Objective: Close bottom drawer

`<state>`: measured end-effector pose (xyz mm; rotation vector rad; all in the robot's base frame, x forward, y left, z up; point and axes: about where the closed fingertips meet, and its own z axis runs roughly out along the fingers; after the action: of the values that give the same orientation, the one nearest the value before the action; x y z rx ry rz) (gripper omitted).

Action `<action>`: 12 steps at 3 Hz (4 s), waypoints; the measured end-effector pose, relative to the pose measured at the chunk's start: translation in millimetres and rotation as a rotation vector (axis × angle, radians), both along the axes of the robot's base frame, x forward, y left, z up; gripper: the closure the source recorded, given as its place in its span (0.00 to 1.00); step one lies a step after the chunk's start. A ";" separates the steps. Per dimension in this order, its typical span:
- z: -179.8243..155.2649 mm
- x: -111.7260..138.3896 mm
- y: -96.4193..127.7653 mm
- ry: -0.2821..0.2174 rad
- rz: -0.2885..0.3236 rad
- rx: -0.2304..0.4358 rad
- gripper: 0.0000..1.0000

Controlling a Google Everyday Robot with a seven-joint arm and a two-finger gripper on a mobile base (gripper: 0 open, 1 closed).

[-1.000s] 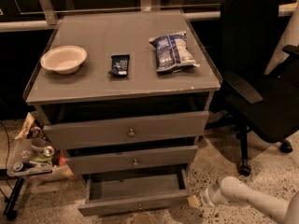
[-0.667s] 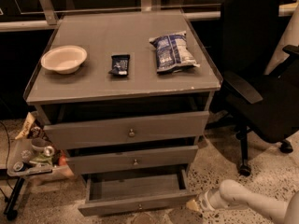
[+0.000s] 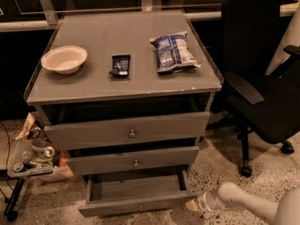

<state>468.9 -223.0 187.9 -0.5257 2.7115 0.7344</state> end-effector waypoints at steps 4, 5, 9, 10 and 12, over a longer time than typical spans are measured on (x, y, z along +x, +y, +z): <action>-18.0 46.8 1.0 -0.071 -0.093 0.025 1.00; -13.1 57.7 2.0 -0.091 -0.107 0.031 1.00; -5.4 121.4 14.5 -0.191 -0.198 0.083 1.00; -3.6 136.9 14.1 -0.222 -0.223 0.095 1.00; -2.5 147.3 13.4 -0.251 -0.241 0.105 1.00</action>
Offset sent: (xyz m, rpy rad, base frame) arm 0.0587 -0.0033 -0.0330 0.0142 -0.0771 -0.1208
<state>616.3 -209.6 185.5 -0.2418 2.4326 0.6905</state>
